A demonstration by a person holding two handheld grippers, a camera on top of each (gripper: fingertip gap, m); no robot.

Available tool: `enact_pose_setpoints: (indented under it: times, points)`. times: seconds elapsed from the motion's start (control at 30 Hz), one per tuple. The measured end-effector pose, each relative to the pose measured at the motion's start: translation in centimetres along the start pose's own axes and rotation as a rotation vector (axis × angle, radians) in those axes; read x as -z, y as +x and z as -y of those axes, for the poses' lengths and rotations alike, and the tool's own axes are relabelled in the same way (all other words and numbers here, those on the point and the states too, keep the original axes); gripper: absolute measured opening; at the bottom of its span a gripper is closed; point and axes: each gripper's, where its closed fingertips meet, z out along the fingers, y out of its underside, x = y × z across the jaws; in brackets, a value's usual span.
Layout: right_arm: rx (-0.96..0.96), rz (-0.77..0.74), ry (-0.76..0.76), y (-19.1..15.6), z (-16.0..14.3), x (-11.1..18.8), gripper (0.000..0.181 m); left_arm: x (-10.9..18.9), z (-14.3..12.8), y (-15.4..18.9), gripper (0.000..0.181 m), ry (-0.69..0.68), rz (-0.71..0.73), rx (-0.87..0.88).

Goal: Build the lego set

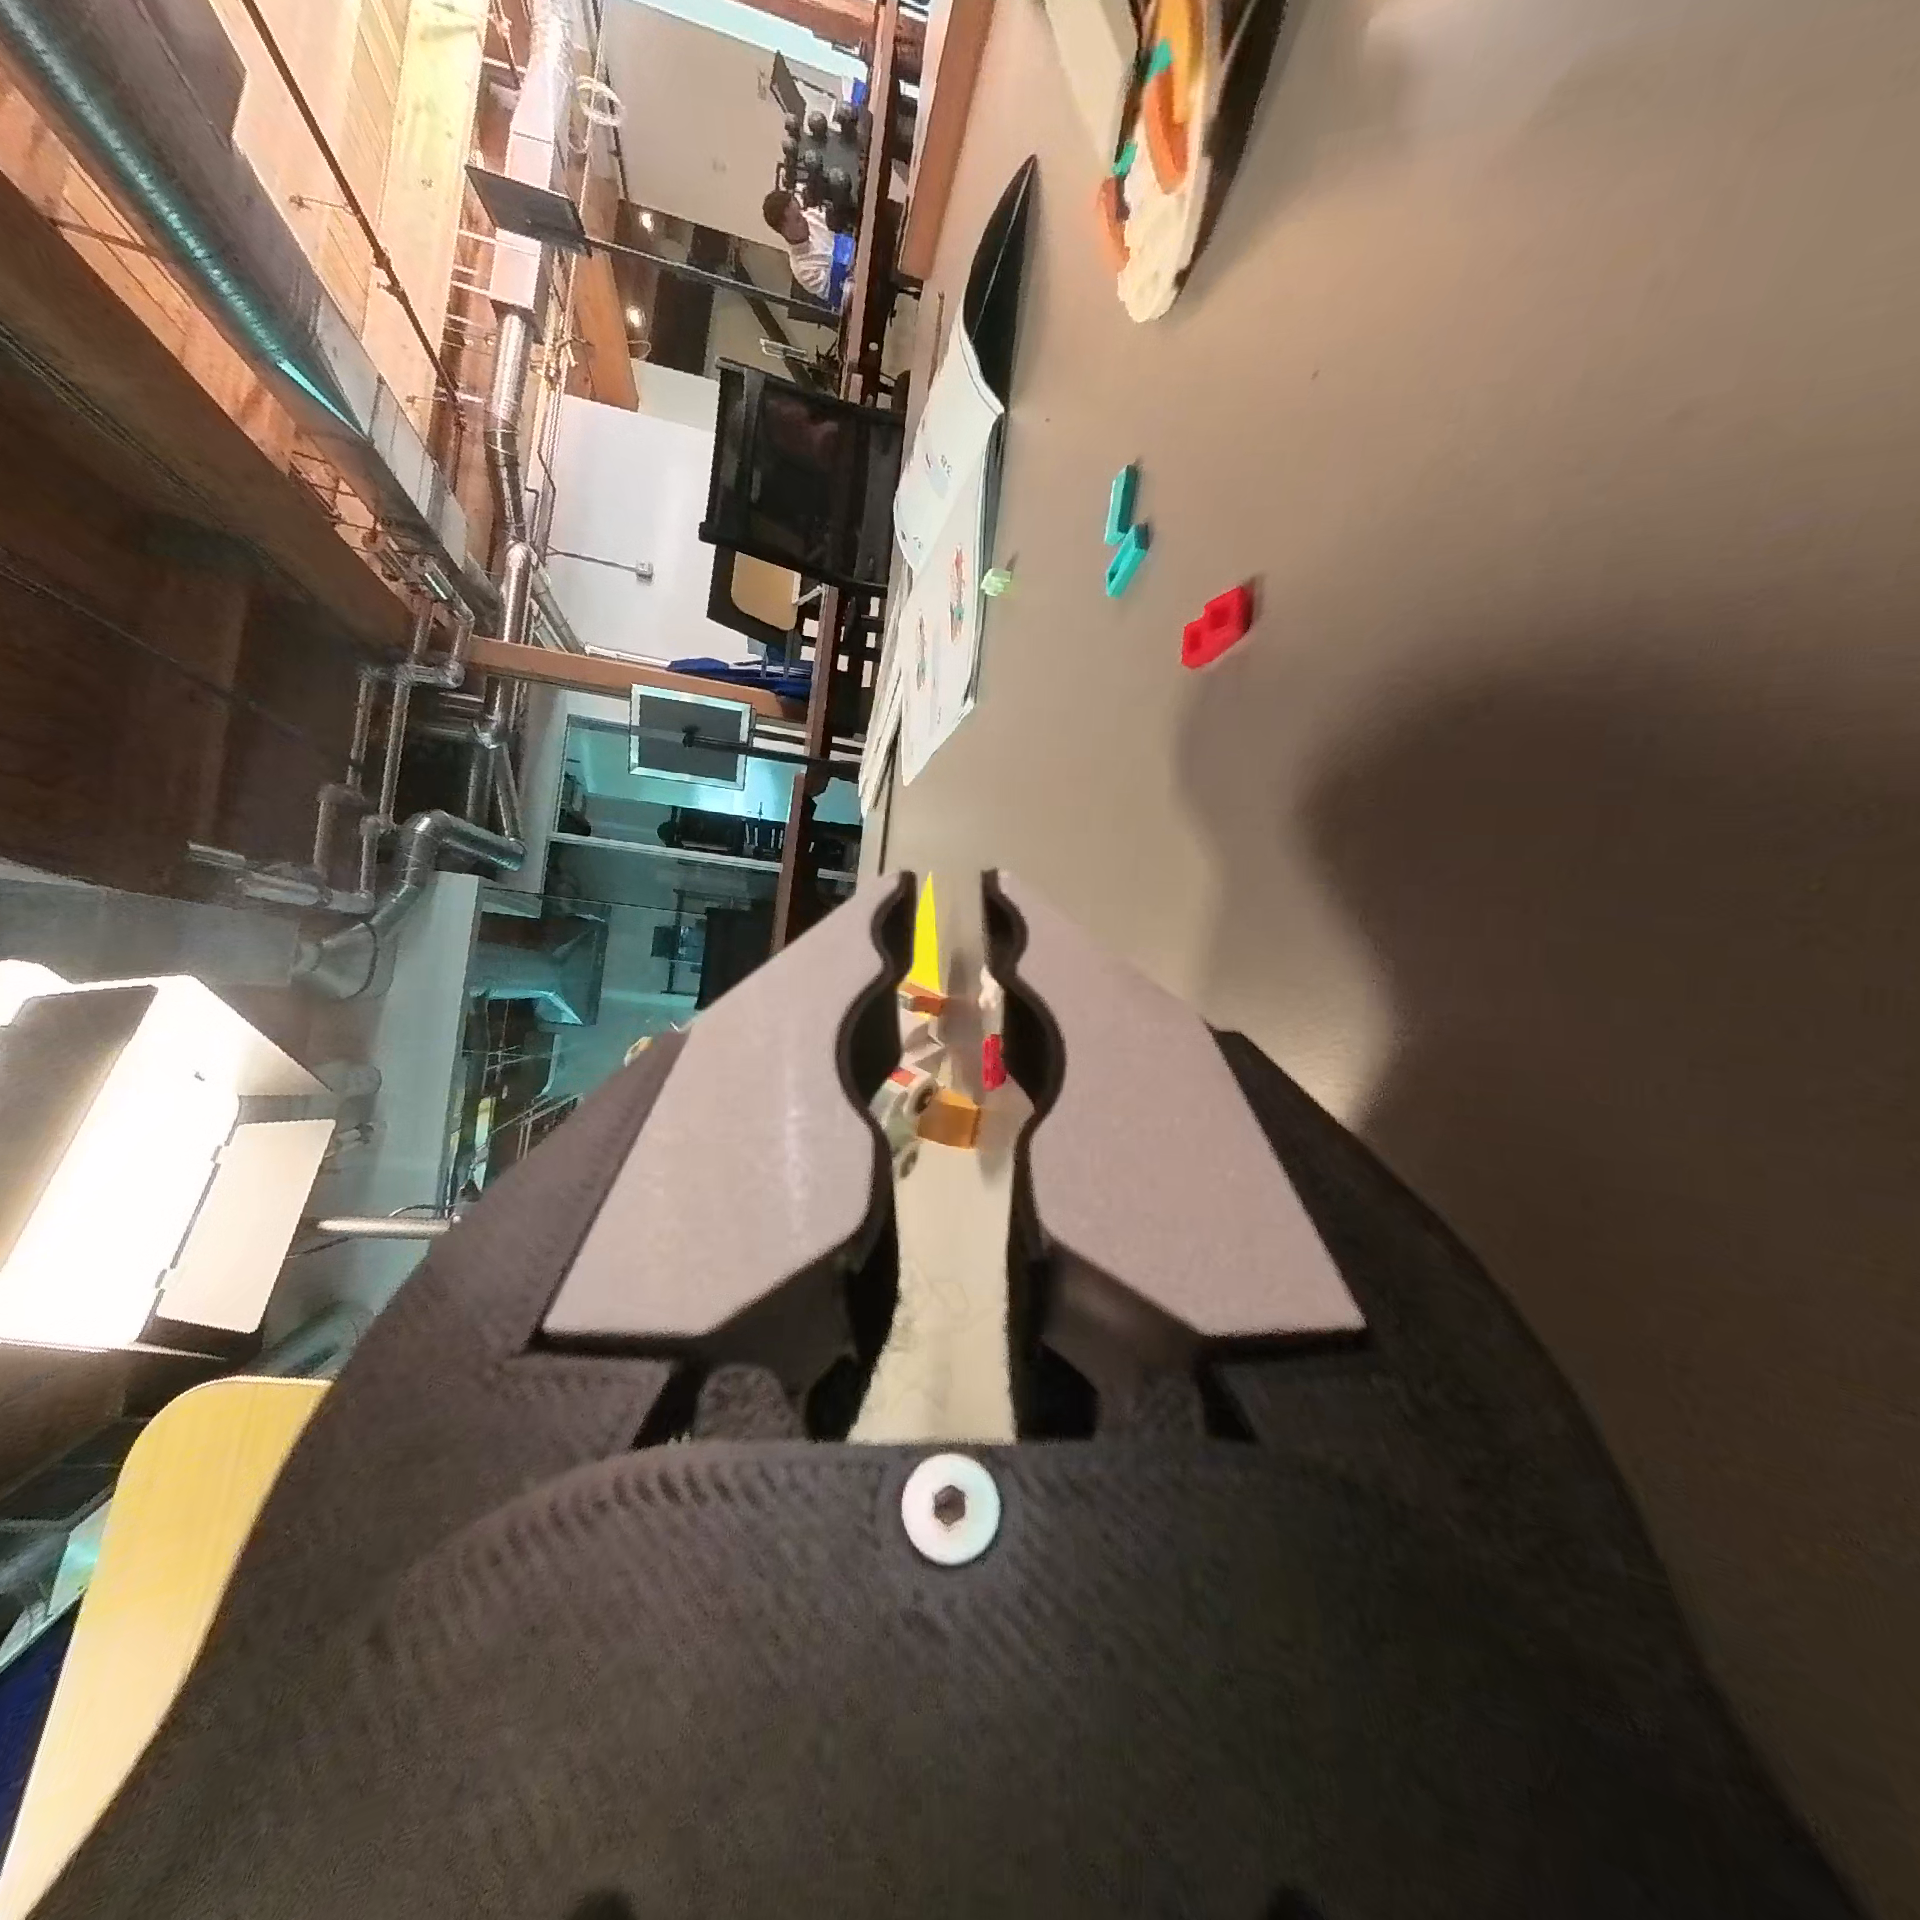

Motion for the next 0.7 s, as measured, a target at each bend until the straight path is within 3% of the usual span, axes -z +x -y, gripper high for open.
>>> enact_pose_setpoints:
  times: [0.33, 0.7]
  points:
    - [-0.090, 0.049, 0.044, 0.4, 1.1, 1.0, 0.023, -0.1, -0.6, -0.5, 0.010, -0.035, 0.017, 0.020]
    - [-0.530, 0.391, 0.060, 0.4, 2.0, 2.3, 0.044, -0.5, -1.1, -0.3, 0.008, -0.065, -0.003, 0.054]
